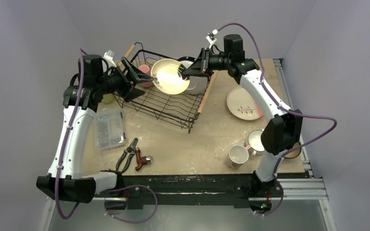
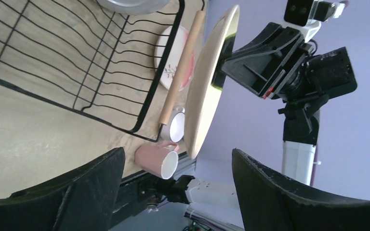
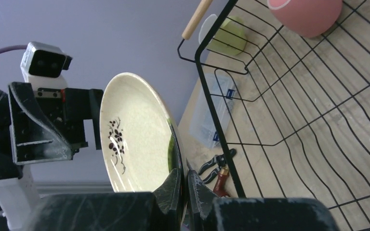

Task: Load the mixed dishes into the dish rack
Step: Insert the plate into the dish rack.

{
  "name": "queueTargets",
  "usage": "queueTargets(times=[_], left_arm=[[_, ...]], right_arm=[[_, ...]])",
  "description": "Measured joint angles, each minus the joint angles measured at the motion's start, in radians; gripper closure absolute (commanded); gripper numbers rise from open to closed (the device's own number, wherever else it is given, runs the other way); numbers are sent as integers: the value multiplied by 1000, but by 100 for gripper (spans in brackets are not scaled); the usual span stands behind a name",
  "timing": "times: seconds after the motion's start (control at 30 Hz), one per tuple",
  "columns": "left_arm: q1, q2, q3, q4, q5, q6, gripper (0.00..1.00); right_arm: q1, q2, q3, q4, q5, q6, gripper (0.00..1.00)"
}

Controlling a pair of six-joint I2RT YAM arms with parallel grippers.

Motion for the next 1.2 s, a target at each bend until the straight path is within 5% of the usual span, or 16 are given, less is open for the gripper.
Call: queueTargets(times=[0.23, 0.57, 0.83, 1.2], left_arm=[[0, -1, -87, 137, 51, -92, 32], [0, 0, -107, 166, 51, -129, 64], [0, 3, -110, 137, 48, -123, 100], [15, 59, -29, -86, 17, -136, 100]], right_arm=[[38, 42, 29, -1, -54, -1, 100], [72, 99, 82, -34, -77, -19, 100], [83, 99, 112, -52, -74, -28, 100], [93, 99, 226, -229, 36, -192, 32]])
